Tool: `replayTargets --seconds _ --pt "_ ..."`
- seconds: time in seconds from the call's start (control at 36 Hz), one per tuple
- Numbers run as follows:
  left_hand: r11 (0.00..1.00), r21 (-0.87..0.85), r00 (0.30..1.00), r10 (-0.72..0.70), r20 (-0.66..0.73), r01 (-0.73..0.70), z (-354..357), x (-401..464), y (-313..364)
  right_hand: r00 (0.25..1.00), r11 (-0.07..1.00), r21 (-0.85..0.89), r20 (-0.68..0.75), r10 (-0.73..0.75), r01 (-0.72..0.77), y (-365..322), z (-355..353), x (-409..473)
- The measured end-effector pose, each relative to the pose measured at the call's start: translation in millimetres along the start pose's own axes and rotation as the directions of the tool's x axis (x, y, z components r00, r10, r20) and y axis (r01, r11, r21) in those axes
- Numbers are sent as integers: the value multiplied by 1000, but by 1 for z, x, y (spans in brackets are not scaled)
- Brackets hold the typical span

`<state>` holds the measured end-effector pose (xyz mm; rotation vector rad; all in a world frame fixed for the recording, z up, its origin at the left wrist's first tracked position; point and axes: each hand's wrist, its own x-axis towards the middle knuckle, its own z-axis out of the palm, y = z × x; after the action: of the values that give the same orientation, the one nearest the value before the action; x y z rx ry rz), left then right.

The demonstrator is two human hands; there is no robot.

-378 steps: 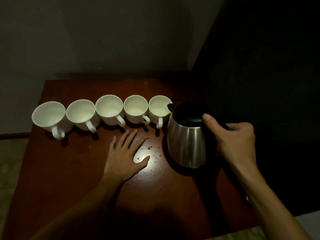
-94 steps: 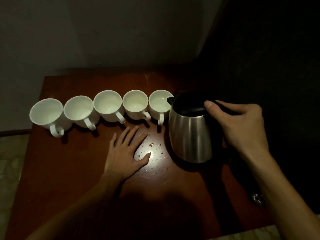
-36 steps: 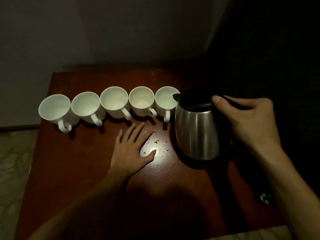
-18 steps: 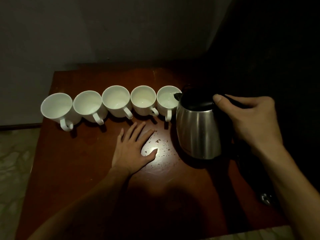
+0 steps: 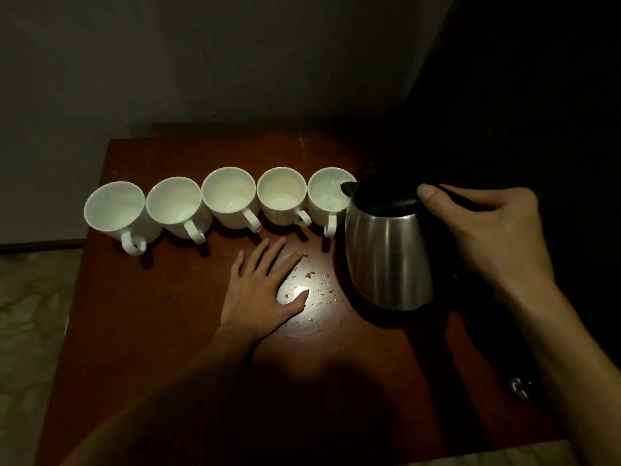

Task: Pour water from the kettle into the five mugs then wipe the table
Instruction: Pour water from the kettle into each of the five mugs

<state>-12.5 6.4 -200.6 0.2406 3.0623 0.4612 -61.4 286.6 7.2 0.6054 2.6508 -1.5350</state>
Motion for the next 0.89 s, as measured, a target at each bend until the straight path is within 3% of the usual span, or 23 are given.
replayTargets --seconds 0.89 --pt "1000 18 1000 4 -8 -3 2 0 0 1000 999 23 -11 25 -25 0 1 2"
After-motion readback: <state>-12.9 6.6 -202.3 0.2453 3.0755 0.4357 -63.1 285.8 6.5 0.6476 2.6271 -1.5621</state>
